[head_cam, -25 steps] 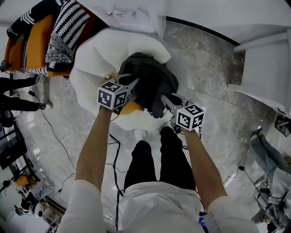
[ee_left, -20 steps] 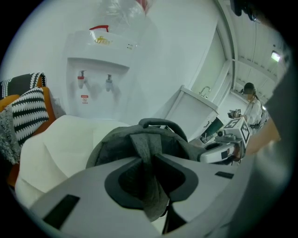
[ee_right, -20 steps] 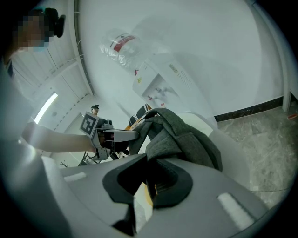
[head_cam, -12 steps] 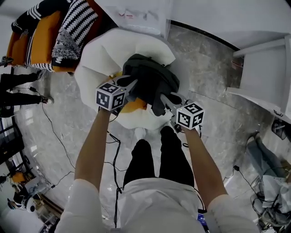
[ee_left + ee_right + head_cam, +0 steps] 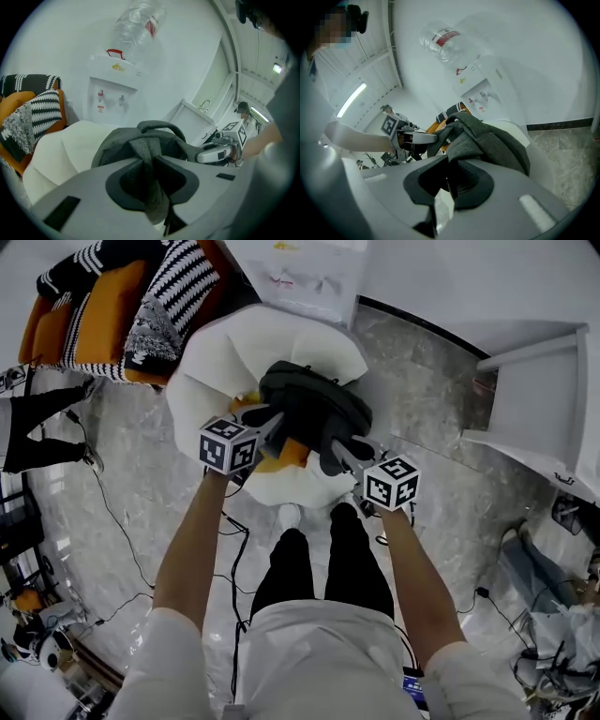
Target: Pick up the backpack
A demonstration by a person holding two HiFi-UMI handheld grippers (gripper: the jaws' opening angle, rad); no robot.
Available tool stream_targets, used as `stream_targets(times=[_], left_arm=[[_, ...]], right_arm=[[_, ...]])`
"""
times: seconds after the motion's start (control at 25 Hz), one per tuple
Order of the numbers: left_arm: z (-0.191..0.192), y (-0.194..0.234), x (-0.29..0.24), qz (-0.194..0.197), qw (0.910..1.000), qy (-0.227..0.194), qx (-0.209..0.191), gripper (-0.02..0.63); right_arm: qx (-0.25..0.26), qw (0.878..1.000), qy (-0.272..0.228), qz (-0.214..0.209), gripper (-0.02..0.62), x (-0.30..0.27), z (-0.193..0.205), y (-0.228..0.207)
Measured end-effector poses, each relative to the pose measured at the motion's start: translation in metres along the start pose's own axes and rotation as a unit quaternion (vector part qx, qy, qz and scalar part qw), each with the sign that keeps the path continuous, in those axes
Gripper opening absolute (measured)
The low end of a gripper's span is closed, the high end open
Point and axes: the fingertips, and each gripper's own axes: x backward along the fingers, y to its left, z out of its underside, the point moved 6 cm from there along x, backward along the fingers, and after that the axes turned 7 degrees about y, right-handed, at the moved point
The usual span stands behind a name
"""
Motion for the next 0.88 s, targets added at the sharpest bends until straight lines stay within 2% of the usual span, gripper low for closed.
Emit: stream_targets(times=[0.88], left_arm=[[-0.021,-0.041,0.094,0.015,0.9969,-0.077,0.0,0.055]], right_arm=[[0.081,0.997,-0.009,-0.007,0.029,0.044,-0.058,0.078]])
